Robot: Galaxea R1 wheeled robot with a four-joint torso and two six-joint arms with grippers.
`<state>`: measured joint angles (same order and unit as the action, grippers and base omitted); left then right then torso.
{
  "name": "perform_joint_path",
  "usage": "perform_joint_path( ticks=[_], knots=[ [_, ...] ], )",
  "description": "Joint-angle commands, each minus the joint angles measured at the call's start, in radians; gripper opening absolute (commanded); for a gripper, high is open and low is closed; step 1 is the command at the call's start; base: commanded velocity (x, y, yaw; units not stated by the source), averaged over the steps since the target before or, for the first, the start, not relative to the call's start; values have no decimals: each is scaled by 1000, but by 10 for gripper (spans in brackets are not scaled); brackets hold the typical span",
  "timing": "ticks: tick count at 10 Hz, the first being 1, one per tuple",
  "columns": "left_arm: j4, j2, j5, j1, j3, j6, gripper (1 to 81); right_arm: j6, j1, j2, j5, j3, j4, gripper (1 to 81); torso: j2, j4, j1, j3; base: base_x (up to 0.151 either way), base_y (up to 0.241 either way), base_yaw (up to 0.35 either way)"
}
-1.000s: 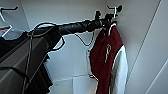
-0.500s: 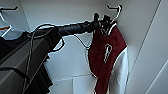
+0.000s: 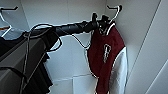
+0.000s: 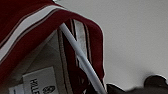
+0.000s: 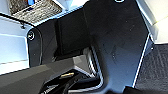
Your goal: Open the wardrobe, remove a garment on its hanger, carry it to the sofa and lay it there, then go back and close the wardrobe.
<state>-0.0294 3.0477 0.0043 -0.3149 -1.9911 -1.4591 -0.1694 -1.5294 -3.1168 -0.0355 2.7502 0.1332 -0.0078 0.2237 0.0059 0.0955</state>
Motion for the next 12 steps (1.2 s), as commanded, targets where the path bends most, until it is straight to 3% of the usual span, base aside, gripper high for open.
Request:
perform_joint_path(
  ticks=[1,8,9,10,12],
  knots=[
    [54,-21,-61,-238,0,48,10,-1,36,-5,52,-8,-10,811,0,0,0,0,0,0,0],
    [62,-71,-64,-278,86,49,10,-1,33,-1,51,-9,-10,811,0,0,0,0,0,0,0],
    [62,-81,-64,-276,109,49,10,-1,33,1,48,-11,-10,811,0,-23,0,0,0,0,0],
    [62,-88,-64,-276,124,51,10,-1,33,1,42,-12,-10,811,0,-70,0,0,0,0,0],
    [62,-98,-63,-273,133,49,10,-1,31,4,39,-12,-10,811,0,-121,0,33,0,0,0]
  ],
)
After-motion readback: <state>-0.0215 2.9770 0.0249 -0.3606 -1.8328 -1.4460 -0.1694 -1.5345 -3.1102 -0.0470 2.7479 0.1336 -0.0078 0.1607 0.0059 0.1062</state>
